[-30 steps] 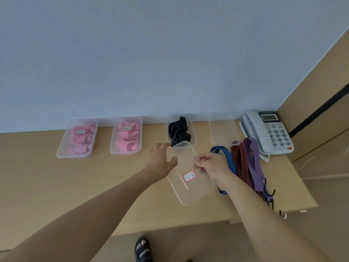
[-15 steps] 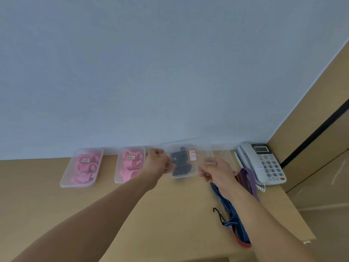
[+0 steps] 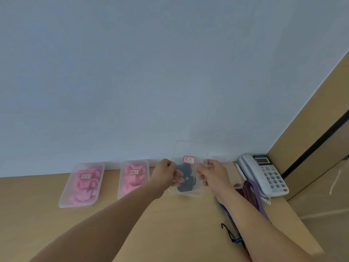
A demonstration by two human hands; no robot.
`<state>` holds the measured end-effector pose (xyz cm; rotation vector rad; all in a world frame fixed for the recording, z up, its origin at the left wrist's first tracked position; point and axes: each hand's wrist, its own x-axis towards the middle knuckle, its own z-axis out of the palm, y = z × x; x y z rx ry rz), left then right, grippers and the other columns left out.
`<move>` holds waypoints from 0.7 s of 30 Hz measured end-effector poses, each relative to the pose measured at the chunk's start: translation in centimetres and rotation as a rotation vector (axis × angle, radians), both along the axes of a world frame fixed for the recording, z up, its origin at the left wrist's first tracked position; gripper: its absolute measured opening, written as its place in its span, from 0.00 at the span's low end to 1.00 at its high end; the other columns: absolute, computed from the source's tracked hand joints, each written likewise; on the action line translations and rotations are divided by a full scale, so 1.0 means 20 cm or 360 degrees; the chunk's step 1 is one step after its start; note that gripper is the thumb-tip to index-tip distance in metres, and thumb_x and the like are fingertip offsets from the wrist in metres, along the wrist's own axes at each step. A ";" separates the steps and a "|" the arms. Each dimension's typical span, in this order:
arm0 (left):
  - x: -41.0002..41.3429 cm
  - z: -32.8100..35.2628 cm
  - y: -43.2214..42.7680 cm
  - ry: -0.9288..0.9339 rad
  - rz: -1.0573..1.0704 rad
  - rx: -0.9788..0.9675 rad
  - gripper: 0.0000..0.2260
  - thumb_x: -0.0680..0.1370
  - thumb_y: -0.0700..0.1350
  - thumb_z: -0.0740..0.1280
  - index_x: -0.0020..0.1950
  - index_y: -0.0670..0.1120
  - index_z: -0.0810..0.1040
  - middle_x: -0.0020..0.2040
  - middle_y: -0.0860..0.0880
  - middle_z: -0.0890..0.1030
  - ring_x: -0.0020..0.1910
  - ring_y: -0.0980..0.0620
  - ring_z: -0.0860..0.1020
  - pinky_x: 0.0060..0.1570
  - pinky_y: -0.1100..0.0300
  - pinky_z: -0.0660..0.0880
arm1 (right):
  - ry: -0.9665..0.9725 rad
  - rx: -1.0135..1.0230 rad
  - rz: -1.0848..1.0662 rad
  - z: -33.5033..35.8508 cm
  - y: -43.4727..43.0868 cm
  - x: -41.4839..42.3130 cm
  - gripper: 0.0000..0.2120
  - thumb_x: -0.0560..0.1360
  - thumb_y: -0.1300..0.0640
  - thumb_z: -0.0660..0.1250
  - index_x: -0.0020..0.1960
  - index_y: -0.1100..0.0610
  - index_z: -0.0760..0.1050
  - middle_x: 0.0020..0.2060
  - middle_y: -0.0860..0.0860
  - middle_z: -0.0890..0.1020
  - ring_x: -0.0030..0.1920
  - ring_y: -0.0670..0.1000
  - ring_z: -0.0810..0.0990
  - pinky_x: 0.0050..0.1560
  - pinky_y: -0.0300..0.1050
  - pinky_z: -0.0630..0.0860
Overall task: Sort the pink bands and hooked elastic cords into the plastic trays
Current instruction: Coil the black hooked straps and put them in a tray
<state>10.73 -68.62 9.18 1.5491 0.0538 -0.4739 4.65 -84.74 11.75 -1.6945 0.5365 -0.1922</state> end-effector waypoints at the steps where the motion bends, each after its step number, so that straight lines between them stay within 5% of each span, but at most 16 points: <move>1: 0.01 -0.02 -0.02 0.0017 0.0000 -0.0006 0.06 0.83 0.41 0.56 0.51 0.40 0.70 0.38 0.42 0.84 0.32 0.47 0.82 0.31 0.56 0.78 | -0.0002 -0.0022 0.0015 -0.02 0.01 0.00 0.05 0.76 0.61 0.69 0.51 0.55 0.75 0.36 0.53 0.83 0.26 0.44 0.77 0.27 0.36 0.71; 5: 0.07 -0.09 -0.05 -0.0139 -0.0113 0.0381 0.08 0.81 0.42 0.57 0.47 0.42 0.74 0.38 0.46 0.85 0.34 0.47 0.82 0.30 0.59 0.73 | 0.0034 -0.0227 0.0099 -0.07 -0.06 0.08 0.07 0.78 0.61 0.66 0.50 0.49 0.73 0.35 0.52 0.81 0.29 0.45 0.76 0.32 0.39 0.73; 9: 0.16 -0.15 -0.08 -0.0213 -0.0098 0.0688 0.12 0.77 0.41 0.61 0.33 0.44 0.74 0.35 0.45 0.83 0.30 0.49 0.76 0.30 0.60 0.70 | 0.0247 -0.0463 0.0268 -0.13 -0.17 0.21 0.06 0.78 0.58 0.62 0.45 0.59 0.76 0.35 0.52 0.83 0.33 0.48 0.77 0.43 0.49 0.76; 15: 0.26 -0.29 -0.17 -0.0157 0.0014 0.1007 0.10 0.74 0.41 0.63 0.39 0.36 0.79 0.33 0.45 0.78 0.30 0.49 0.73 0.35 0.57 0.72 | 0.0369 -0.0636 0.0432 -0.31 -0.26 0.41 0.16 0.78 0.54 0.61 0.35 0.61 0.76 0.24 0.46 0.80 0.29 0.44 0.78 0.38 0.44 0.72; 21: 0.28 -0.40 -0.20 -0.0165 0.0135 0.1344 0.08 0.77 0.44 0.64 0.42 0.43 0.80 0.37 0.47 0.82 0.36 0.49 0.79 0.36 0.58 0.73 | 0.0425 -0.0550 0.0602 -0.46 -0.29 0.52 0.12 0.79 0.51 0.62 0.43 0.57 0.74 0.28 0.49 0.83 0.34 0.48 0.80 0.37 0.44 0.70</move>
